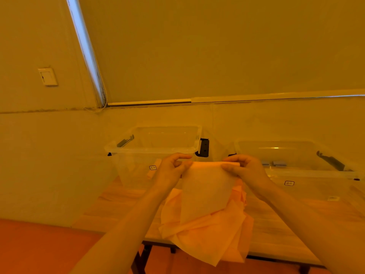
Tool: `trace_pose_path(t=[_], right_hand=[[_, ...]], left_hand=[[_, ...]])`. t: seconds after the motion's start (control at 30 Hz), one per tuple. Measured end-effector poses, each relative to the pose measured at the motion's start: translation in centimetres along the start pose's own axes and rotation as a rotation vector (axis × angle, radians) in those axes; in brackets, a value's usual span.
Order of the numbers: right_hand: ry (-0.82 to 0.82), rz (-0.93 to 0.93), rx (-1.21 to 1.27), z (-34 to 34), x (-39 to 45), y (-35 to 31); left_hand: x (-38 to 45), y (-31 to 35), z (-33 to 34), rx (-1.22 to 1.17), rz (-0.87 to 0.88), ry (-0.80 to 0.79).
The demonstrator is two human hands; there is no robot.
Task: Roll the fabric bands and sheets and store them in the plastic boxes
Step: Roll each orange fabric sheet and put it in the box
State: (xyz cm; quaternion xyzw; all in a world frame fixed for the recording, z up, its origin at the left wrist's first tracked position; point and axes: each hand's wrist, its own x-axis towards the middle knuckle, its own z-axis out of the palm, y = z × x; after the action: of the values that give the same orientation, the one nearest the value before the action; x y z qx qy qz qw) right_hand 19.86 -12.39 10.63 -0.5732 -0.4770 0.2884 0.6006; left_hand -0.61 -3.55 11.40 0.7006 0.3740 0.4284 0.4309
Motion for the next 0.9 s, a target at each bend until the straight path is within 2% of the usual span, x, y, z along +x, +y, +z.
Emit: trace_pose_path(t=[0.2,0.43,0.63,0.9], right_hand=[[0.041,-0.001,-0.02,0.0,0.2,0.4],[-0.009,0.009,0.032,-0.3,0.0,0.1],[0.025,-0.003,-0.038,-0.3,-0.1,0.3],[0.024,0.018,0.007,-0.4,-0.2,0.3]], left_hand=[[-0.1,-0.1,0.1,-0.023,-0.015,-0.053],[0.2,-0.7,0.3,0.076,-0.028,-0.008],[0.3,-1.0,0.5,0.107,-0.013,-0.001],[0.2,-1.0,0.3,0.078,0.018,-0.098]])
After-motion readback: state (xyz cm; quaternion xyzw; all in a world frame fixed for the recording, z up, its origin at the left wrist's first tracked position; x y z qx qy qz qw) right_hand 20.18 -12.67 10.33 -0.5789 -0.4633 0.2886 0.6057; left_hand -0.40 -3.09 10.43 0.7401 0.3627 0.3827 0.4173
